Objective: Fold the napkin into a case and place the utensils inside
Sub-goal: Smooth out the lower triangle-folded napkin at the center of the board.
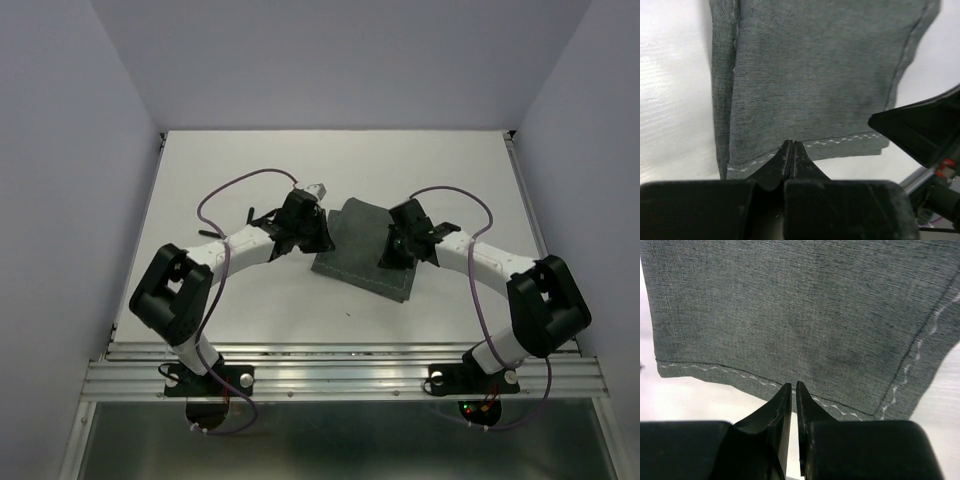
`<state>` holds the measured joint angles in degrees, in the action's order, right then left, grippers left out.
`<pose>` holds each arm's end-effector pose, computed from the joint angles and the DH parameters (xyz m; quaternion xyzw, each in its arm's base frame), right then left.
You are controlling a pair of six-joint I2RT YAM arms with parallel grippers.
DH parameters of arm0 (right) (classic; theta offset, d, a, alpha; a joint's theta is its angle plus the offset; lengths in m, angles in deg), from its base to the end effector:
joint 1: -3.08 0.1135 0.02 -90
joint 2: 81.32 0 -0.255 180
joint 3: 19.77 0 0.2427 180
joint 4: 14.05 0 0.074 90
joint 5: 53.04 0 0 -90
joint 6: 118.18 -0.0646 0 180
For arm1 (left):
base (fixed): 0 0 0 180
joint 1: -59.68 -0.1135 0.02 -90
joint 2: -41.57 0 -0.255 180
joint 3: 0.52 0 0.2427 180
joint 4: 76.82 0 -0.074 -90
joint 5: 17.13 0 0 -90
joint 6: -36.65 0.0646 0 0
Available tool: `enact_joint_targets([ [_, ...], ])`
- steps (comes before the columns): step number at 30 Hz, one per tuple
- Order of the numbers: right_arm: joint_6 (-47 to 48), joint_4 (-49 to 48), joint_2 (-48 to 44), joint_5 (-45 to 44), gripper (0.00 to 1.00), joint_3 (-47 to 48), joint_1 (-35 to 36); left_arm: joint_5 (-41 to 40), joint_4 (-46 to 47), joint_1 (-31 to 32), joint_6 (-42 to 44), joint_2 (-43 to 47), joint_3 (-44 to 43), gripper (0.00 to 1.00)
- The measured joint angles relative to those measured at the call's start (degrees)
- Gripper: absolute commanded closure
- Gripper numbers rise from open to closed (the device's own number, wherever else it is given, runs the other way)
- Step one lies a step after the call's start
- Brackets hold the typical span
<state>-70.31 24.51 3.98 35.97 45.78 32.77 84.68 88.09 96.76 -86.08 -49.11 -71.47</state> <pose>0.2615 0.1478 0.1677 0.1066 0.9560 0.1534 0.2260 0.2825 -0.2301 0.2082 0.0811 0.8791 -0.3384 0.3256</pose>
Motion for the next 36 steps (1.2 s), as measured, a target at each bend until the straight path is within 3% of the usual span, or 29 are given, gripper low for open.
enact_joint_targets([
  [6, -0.3, -2.2, 2.4, 1.5, 0.86, 0.3, 0.0, -1.4, -1.5, 0.0, 1.4, -7.5, -0.8, 1.00],
  [14, -1.6, -5.1, 0.6, 1.7, 0.86, -8.1, -0.1, 0.4, 1.4, 0.9, 1.0, -7.4, 5.0, 1.00],
  [19, -1.7, -4.3, -4.6, 0.9, 0.86, -12.6, 0.0, 0.7, 3.2, 5.3, -0.3, -5.0, 8.5, 1.00],
  [28, -0.7, 5.7, -14.1, -4.0, 0.84, -14.0, 0.0, 2.4, 2.8, 16.7, -5.9, 1.7, 14.7, 1.00],
  [32, 1.2, 10.0, -15.0, -5.3, 0.81, -9.9, 0.0, 1.0, -2.6, 17.0, -6.3, 7.3, 13.7, 1.00],
  [36, 2.7, 10.8, -13.9, -5.2, 0.75, -3.4, 0.0, 0.1, -6.2, 12.9, -4.7, 12.1, 10.2, 1.00],
])
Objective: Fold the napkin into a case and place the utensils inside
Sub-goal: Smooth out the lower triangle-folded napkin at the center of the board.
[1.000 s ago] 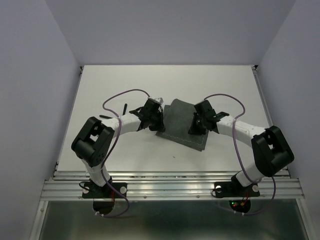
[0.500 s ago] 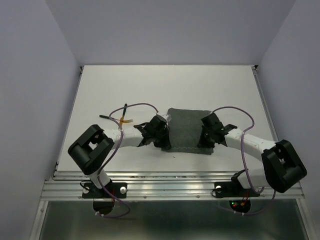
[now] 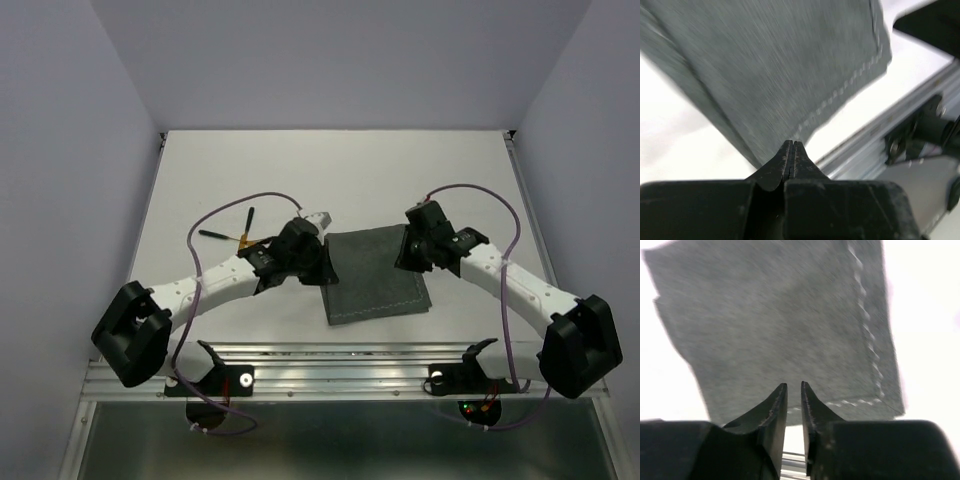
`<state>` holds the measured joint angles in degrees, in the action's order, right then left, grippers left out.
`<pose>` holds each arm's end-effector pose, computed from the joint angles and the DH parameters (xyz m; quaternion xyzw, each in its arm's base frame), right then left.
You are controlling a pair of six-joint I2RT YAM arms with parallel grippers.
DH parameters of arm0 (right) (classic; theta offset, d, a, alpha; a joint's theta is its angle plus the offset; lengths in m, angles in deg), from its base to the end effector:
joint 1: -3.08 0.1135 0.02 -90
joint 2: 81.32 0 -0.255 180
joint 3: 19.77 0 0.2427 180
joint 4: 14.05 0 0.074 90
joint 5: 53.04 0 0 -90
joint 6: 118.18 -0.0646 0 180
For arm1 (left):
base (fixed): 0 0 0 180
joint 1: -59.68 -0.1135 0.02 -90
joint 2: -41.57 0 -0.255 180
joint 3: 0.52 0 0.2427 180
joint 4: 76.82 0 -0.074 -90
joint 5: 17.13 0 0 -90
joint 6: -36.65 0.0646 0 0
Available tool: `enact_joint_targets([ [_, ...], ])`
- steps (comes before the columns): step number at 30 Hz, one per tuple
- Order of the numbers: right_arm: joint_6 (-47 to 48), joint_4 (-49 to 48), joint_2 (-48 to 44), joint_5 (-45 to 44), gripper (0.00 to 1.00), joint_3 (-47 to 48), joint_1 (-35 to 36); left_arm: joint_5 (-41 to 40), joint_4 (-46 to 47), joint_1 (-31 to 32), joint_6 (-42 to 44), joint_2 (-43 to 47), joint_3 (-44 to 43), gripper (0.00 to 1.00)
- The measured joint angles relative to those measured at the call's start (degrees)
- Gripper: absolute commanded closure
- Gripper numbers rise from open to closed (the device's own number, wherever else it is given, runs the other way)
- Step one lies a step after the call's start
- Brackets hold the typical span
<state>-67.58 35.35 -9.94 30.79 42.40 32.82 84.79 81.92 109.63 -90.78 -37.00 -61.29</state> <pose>0.2206 0.1181 0.1983 0.0954 0.9567 0.1106 0.2518 0.1874 -0.2437 0.2028 0.1423 0.8877 -0.3632 0.2445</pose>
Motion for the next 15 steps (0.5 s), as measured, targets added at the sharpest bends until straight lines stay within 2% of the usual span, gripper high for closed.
enact_joint_targets([
  [6, 1.0, -1.7, 7.0, 0.4, 0.67, 9.4, 1.6, -0.6, -0.2, -12.8, 2.0, 1.1, -1.8, 1.00],
  [14, 1.1, -3.0, 21.8, -0.2, 0.64, 23.4, 8.0, 0.1, 1.2, -17.8, 2.8, -9.3, -4.3, 1.00],
  [15, 1.2, -3.6, 24.4, -0.2, 0.61, 25.6, 9.0, 0.2, 1.4, -18.2, 2.9, -10.7, -4.3, 1.00],
])
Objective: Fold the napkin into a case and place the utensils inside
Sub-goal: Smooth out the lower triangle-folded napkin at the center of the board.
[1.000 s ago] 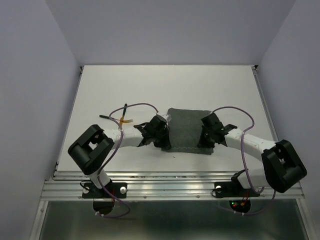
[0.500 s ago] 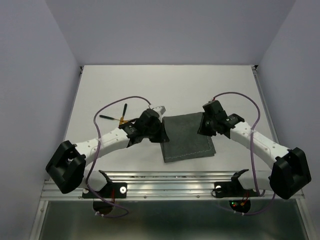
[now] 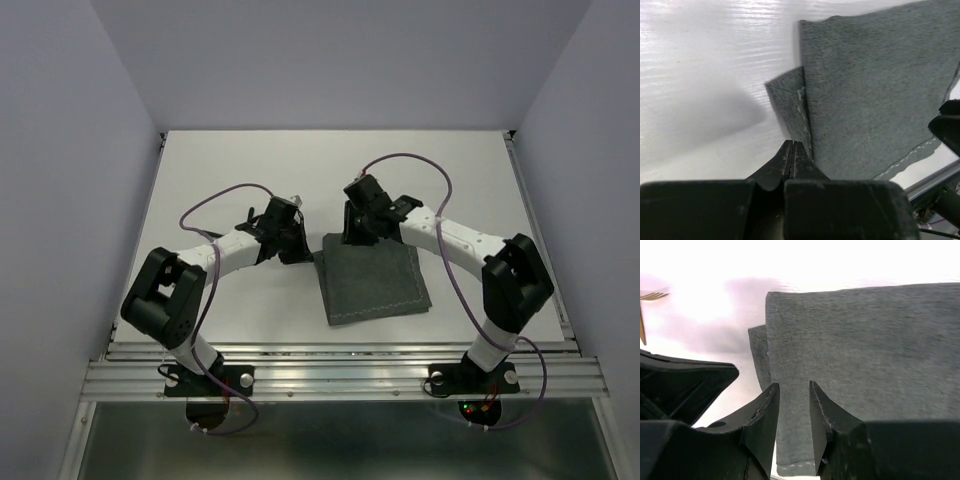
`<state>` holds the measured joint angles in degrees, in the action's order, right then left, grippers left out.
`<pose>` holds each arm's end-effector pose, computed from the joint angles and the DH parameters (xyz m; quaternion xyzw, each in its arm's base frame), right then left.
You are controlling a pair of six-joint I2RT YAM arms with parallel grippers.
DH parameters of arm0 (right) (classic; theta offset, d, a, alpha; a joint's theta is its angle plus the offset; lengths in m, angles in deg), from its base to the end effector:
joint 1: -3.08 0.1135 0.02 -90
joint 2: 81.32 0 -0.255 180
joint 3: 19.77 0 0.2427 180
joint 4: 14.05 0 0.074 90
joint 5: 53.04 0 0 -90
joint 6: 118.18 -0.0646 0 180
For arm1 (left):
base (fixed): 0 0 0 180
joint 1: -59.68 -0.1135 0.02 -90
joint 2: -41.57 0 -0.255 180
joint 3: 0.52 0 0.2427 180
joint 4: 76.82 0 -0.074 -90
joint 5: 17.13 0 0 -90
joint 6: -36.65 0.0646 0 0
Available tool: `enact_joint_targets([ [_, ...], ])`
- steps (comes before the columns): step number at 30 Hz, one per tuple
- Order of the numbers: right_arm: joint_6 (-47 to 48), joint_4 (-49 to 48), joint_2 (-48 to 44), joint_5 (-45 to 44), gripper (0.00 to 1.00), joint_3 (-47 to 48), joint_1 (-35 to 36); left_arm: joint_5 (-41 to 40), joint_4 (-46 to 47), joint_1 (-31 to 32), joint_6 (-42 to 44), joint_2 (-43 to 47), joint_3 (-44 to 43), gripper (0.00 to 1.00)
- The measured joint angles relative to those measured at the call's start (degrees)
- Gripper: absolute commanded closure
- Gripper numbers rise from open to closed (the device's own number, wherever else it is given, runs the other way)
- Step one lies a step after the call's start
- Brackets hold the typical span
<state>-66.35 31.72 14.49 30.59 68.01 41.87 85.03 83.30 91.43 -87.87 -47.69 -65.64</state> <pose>0.2911 0.2248 0.2218 0.0121 0.9491 0.1517 0.2757 0.2792 -0.1888 0.1739 0.0192 0.9161 -0.2939 0.2719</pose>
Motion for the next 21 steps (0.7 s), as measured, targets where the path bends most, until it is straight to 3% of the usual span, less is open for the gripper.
enact_joint_targets([
  [10, 0.0, 0.0, 15.2, -1.1, 0.58, 9.2, 3.7, 0.9, 2.0, -2.6, 1.3, -7.0, -2.0, 1.00],
  [21, 0.0, 0.3, 19.5, -1.7, 0.59, 12.3, 4.1, 2.2, 3.2, -3.2, 2.4, -10.0, -2.6, 1.00],
])
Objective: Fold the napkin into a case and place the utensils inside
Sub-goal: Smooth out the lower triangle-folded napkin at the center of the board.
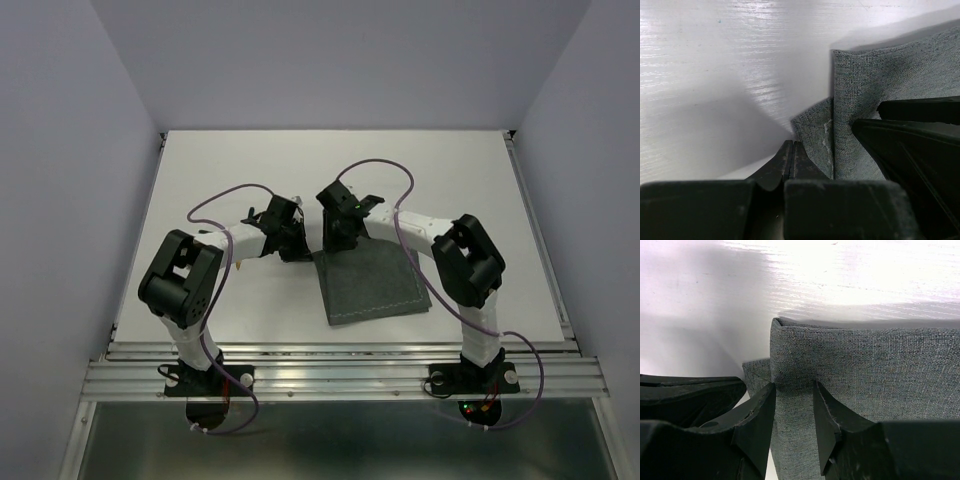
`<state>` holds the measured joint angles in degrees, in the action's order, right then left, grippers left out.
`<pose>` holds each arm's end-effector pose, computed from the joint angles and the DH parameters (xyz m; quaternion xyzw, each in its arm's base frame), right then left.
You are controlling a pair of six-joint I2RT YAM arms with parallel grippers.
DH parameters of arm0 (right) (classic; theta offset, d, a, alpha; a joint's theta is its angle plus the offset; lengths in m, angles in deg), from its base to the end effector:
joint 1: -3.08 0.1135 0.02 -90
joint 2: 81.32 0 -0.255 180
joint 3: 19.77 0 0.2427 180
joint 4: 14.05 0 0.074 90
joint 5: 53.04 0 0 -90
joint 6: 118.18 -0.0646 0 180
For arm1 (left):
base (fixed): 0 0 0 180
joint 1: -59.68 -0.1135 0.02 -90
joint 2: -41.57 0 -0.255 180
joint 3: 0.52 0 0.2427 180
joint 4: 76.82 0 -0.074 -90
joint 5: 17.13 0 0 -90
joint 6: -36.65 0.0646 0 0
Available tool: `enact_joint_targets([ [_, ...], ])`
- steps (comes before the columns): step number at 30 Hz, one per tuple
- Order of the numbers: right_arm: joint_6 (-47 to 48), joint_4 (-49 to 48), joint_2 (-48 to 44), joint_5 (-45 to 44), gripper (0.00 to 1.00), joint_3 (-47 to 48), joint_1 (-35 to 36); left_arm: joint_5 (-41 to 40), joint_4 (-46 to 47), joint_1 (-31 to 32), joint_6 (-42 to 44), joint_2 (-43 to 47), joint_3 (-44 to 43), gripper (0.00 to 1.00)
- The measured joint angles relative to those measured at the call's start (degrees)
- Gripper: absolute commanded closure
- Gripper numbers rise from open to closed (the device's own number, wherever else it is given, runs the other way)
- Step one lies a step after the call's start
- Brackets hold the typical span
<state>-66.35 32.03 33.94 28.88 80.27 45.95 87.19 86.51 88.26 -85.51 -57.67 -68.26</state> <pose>0.3208 0.2854 0.1594 -0.0222 0.9663 0.1087 0.2323 0.3076 -0.1858 0.1366 0.0155 0.9278 -0.2795 0.2467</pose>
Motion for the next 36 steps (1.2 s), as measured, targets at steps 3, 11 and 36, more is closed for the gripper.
enact_joint_targets([
  [3, 0.0, -0.1, 0.1, -0.1, 0.59, 0.2, 0.0, 0.2, 0.0, -0.2, 0.2, 0.0, 0.0, 1.00],
  [11, -0.5, -0.2, 0.7, -0.1, 0.72, 0.2, 0.0, 0.9, -0.1, -0.2, 0.1, 1.9, 0.0, 1.00],
  [36, -1.7, -1.9, 0.3, 0.5, 0.99, -0.5, 0.2, 4.1, 1.0, -0.3, 0.1, -1.5, -0.6, 1.00],
])
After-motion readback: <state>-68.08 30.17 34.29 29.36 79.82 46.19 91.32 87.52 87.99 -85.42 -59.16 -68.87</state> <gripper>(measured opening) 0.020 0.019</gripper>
